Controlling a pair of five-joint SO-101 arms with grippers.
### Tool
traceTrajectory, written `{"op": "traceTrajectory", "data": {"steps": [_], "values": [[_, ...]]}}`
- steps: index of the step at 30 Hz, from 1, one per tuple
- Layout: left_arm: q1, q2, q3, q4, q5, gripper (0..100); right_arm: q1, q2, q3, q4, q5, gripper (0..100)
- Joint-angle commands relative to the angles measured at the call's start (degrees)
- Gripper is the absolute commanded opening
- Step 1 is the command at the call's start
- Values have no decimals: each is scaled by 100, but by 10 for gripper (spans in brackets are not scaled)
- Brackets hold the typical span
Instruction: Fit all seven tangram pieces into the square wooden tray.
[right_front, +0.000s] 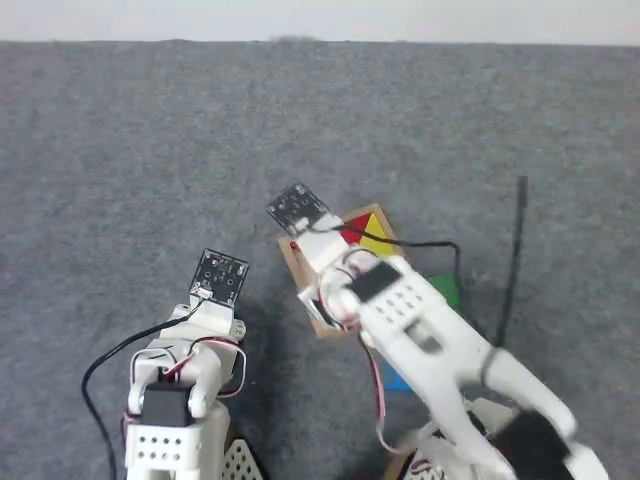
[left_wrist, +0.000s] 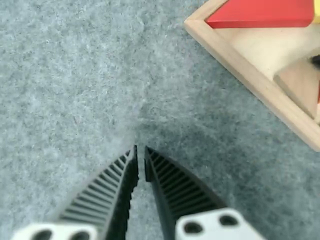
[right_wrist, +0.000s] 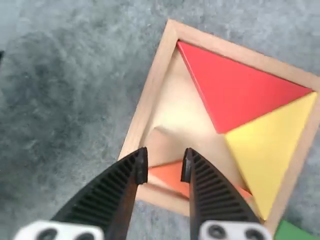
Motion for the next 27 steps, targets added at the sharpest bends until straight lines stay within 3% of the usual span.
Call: {"op": "traceTrajectory", "data": {"steps": [1, 13, 27], "values": [[-35, -97, -57, 18, -35, 22, 136, -365, 105, -180, 132, 120], [-35, -97, -57, 18, -35, 22, -101, 2677, -1556, 22, -316, 181], [-26, -97, -57, 18, -35, 22, -215, 3064, -2127, -242, -325, 180]]}}
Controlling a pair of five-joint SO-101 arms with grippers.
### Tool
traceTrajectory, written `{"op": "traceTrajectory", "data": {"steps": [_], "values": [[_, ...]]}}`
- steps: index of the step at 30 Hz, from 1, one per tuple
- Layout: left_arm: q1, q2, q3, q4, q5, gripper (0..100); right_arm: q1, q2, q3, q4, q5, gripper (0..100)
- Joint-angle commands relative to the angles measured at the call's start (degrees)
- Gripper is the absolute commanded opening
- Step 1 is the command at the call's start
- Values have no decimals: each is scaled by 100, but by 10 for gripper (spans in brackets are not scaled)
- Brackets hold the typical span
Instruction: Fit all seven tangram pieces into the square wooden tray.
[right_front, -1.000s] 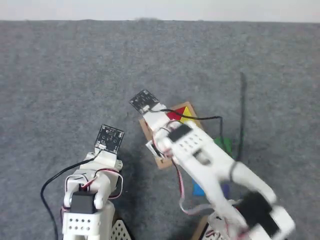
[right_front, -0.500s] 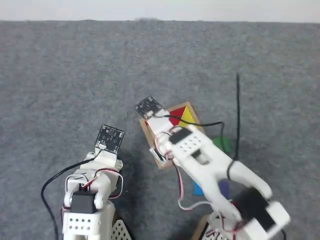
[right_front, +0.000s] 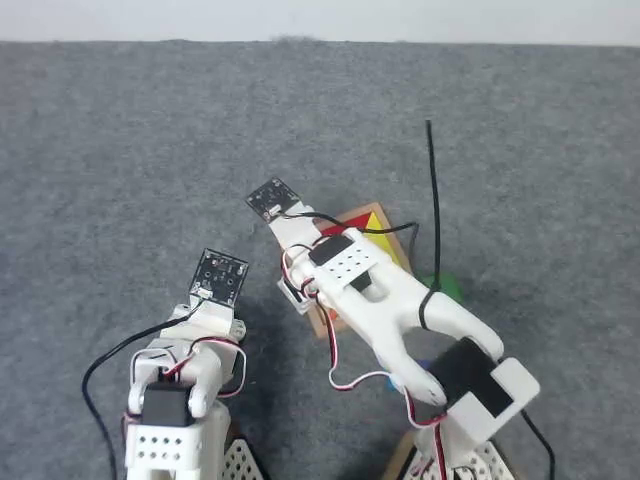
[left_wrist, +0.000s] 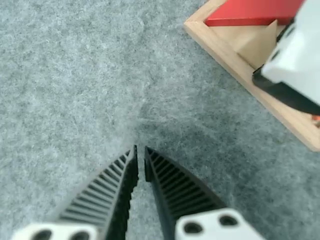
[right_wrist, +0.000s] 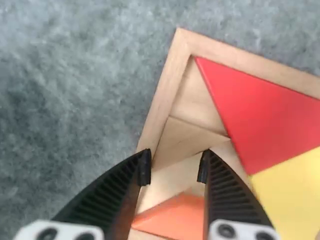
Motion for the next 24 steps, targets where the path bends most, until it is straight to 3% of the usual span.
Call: {"op": "traceTrajectory", "data": {"steps": [1, 7, 20, 24], "values": [[-26, -97, -57, 18, -35, 22, -75, 75, -149, -259, -35, 173], [-26, -97, -57, 18, -35, 22, -75, -13, -18, -514, 44, 54], [-35, -97, -57, 18, -35, 22, -57, -2273, 1451, -752, 264, 95], [-26, -97, -57, 18, -35, 22, 303, -2193, 1749, -734, 264, 104]]}}
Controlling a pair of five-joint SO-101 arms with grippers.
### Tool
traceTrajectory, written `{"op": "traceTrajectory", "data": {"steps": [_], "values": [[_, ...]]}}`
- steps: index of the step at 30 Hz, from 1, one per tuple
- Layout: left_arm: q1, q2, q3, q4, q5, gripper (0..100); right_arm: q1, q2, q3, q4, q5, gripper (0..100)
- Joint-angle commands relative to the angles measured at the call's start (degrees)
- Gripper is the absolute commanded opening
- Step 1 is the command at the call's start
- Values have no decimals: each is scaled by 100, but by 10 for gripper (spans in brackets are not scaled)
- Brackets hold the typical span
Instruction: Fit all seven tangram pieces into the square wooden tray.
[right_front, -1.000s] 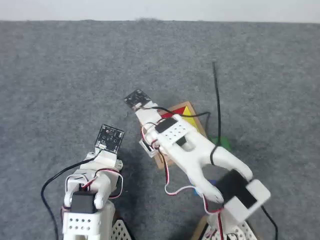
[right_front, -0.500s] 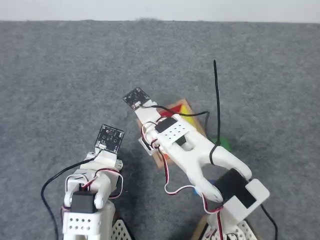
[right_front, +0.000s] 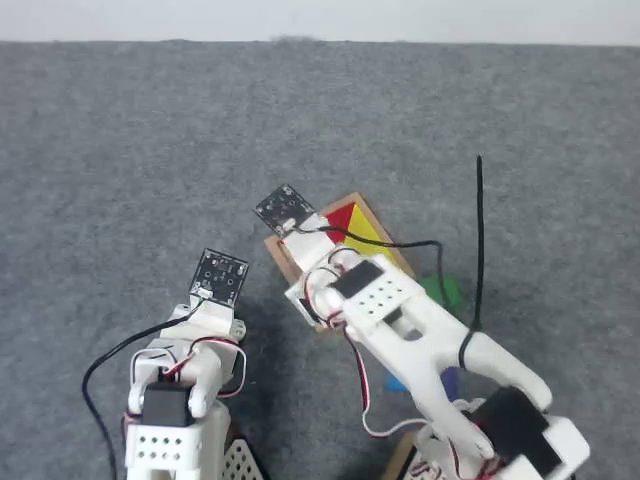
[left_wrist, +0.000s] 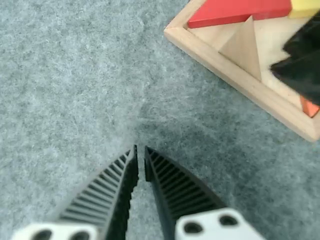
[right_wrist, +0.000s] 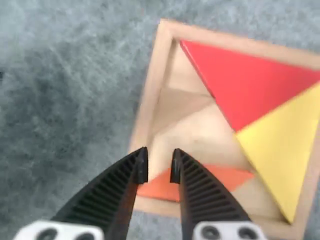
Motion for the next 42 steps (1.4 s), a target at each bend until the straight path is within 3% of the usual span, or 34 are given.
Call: {"op": "traceTrajectory", "data": {"steps": [1, 7, 24, 35, 42], "values": [[-26, -97, -57, 18, -35, 22, 330, -171, 18, -57, 88, 104], [-35, -97, -57, 18, -35, 22, 462, 391, 9, 13, 237, 104], [-35, -97, -57, 18, -35, 22, 1833, 92, 325, 268, 281, 103], [-35, -97, -57, 18, -35, 22, 822, -1473, 264, 171, -53, 103], [-35, -97, -57, 18, -35, 22, 664, -453, -369, 163, 193, 103]]}}
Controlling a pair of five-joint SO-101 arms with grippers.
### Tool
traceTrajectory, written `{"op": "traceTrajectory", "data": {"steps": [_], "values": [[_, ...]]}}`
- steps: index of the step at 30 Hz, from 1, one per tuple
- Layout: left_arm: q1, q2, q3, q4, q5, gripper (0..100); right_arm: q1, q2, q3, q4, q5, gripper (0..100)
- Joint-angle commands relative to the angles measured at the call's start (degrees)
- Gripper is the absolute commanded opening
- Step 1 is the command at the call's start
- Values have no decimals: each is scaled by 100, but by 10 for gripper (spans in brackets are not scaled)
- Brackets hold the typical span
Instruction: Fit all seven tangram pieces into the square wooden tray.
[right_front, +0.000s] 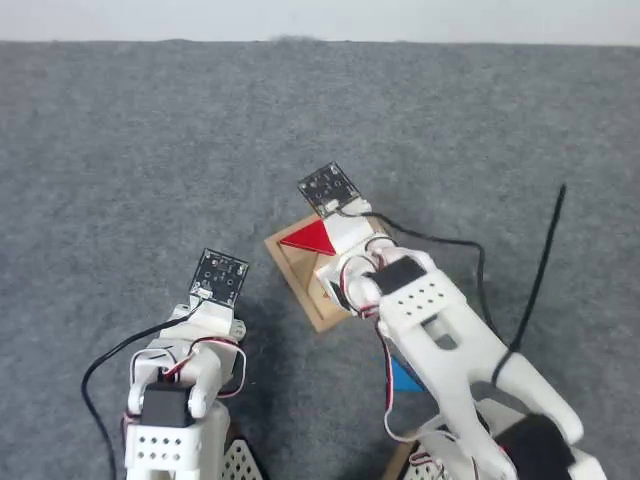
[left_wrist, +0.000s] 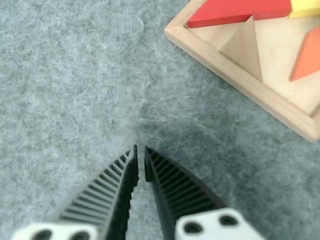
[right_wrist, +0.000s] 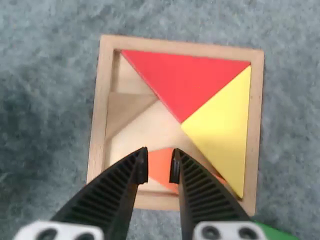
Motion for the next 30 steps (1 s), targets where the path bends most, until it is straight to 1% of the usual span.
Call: {"op": "traceTrajectory", "data": {"steps": [1, 7, 12, 17, 20, 23, 26, 28, 30], "values": [[-35, -97, -57, 18, -35, 22, -84, 611, -615, -13, 220, 103], [-35, -97, -57, 18, -35, 22, -198, 1684, -1055, -57, 255, 103], [-35, -97, -57, 18, -35, 22, -207, 2018, -1116, -4, 360, 103], [-35, -97, -57, 18, -35, 22, -207, 1859, -853, 154, 510, 93], [-35, -97, -57, 18, -35, 22, -207, 1508, -571, 171, 756, 63], [-35, -97, -57, 18, -35, 22, -207, 1051, -193, 189, 932, 62], [-35, -97, -57, 18, -35, 22, -127, 673, 132, 198, 923, 62], [-35, -97, -57, 18, -35, 22, 48, 497, 237, 198, 879, 61], [-35, -97, -57, 18, -35, 22, 303, 409, 229, 180, 677, 61]]}}
